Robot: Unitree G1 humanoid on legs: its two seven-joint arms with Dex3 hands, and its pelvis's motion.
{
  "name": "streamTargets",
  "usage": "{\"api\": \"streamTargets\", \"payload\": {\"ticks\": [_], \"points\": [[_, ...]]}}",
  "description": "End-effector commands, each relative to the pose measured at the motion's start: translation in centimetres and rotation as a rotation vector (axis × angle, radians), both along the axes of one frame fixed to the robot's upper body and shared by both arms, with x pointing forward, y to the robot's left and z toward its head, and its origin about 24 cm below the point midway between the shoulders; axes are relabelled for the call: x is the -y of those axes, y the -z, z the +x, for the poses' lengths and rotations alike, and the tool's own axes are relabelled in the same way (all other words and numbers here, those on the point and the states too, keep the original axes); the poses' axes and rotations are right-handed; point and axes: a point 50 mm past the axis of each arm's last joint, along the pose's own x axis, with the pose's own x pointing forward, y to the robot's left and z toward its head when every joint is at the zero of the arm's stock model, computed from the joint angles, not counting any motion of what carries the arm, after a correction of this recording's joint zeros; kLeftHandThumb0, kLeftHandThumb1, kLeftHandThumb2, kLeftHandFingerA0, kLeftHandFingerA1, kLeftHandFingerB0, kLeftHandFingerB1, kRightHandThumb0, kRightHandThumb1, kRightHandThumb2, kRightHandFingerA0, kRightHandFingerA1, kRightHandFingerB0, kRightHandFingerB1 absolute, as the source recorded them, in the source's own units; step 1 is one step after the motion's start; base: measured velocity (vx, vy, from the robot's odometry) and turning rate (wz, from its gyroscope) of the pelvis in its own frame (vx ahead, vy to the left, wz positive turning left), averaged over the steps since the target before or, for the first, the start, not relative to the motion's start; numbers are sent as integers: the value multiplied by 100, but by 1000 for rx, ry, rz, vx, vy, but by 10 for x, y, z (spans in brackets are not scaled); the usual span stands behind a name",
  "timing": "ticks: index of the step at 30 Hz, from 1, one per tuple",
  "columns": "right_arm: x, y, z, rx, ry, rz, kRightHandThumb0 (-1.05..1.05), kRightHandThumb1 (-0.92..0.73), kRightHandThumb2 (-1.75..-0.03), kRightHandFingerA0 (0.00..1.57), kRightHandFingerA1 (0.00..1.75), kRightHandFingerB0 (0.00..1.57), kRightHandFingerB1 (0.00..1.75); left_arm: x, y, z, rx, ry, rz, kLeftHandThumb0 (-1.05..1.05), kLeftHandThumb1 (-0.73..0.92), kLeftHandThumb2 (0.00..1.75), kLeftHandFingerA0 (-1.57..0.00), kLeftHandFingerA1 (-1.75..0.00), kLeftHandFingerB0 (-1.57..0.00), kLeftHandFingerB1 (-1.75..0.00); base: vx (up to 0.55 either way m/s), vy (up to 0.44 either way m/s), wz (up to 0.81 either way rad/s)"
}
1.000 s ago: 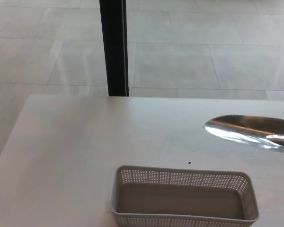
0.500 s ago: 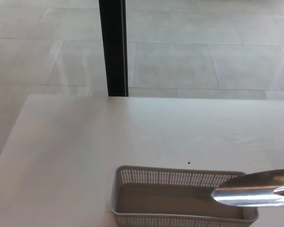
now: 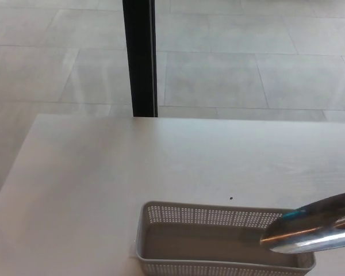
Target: A garden tool is kept on the righthand side and a container is kept on the lefthand side on a desk infront of the robot. the robot uses its right hand to pick up the garden tool and makes a scooping motion inside the container
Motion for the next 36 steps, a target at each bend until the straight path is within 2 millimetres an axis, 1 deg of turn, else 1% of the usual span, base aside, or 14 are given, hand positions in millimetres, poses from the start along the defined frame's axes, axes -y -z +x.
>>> {"api": "streamTargets", "payload": {"ticks": [1, 6, 7, 13, 14, 16, 17, 19, 24, 25, 27, 30, 33, 36], "points": [[-13, -21, 6, 22, 7, -72, -28, -55, -80, 92, 175, 72, 147, -6, -4, -1, -8, 8, 27, -72, 0, 110, -96, -113, -79, -98, 0, 0, 0], [-25, -26, 7, 12, -8, -88, -27, -53, -80, 91, 175, 71, 155, -5, -2, 0, -9, -38, 23, -71, -6, 112, -85, -111, -74, -100, 0, 0, 0], [-28, -26, 8, -10, 2, -104, -28, -55, -77, 91, 175, 74, 146, -4, -3, 1, 10, -57, 7, -70, -10, 112, -83, -114, -72, -102, 0, 0, 0], [-35, 2, 3, -150, 38, -174, -30, -57, -73, 86, 175, 67, 160, -4, -3, 4, 18, -32, -13, -74, -8, 109, -86, -112, -74, -100, 0, 0, 0], [-34, 7, 3, -184, 69, -198, -32, -57, -71, 86, 175, 69, 156, -4, -3, 4, 15, -28, -14, -64, -4, 107, -95, -113, -77, -98, 0, 0, 0], [-32, 16, 1, -233, 106, -216, -32, -58, -72, 88, 175, 78, 138, -3, -3, 3, 7, -2, -8, -78, -3, 106, -82, -112, -73, -100, 0, 0, 0], [-32, 18, 1, -246, 117, -226, -32, -61, -77, 89, 175, 79, 129, -3, -3, 2, 5, -4, -11, -73, -2, 106, -93, -114, -75, -98, 0, 0, 0], [-31, 25, 1, -302, 169, -272, -35, -68, -77, 88, 175, 80, 105, -4, -3, 1, 8, -26, -14, -89, -2, 109, -90, -120, -72, -100, 0, 0, 0], [-29, 26, 1, -333, 236, -298, -36, -70, -83, 89, 175, 83, 105, -4, -3, -1, 0, -26, -14, -79, -3, 109, -93, -118, -74, -100, 0, 0, 0], [-28, 26, 1, -331, 246, -296, -35, -71, -83, 90, 173, 80, 89, -3, -3, -3, 2, -20, -12, -73, -5, 107, -80, -113, -73, -101, 0, 0, 0], [-24, 26, 2, -353, 304, -315, -39, -74, -79, 88, 174, 78, 84, -3, -2, -2, -14, 1, 10, -78, -5, 107, -89, -108, -78, -98, 0, 0, 0], [-22, 28, 2, -346, 310, -314, -38, -72, -78, 88, 174, 81, 89, -3, -3, -4, -16, 24, 3, -91, -3, 112, -103, -118, -80, -101, 0, 0, 0], [-21, 30, 2, -338, 306, -314, -38, -71, -79, 91, 173, 80, 86, -3, -2, -4, -17, 2, 7, -74, -2, 109, -102, -115, -81, -100, 0, 0, 0], [-29, 28, 1, -315, 254, -305, -39, -69, -85, 92, 175, 82, 106, -3, -3, -3, -2, -19, -13, -80, -4, 114, -104, -122, -79, -103, 0, 0, 0]]}}
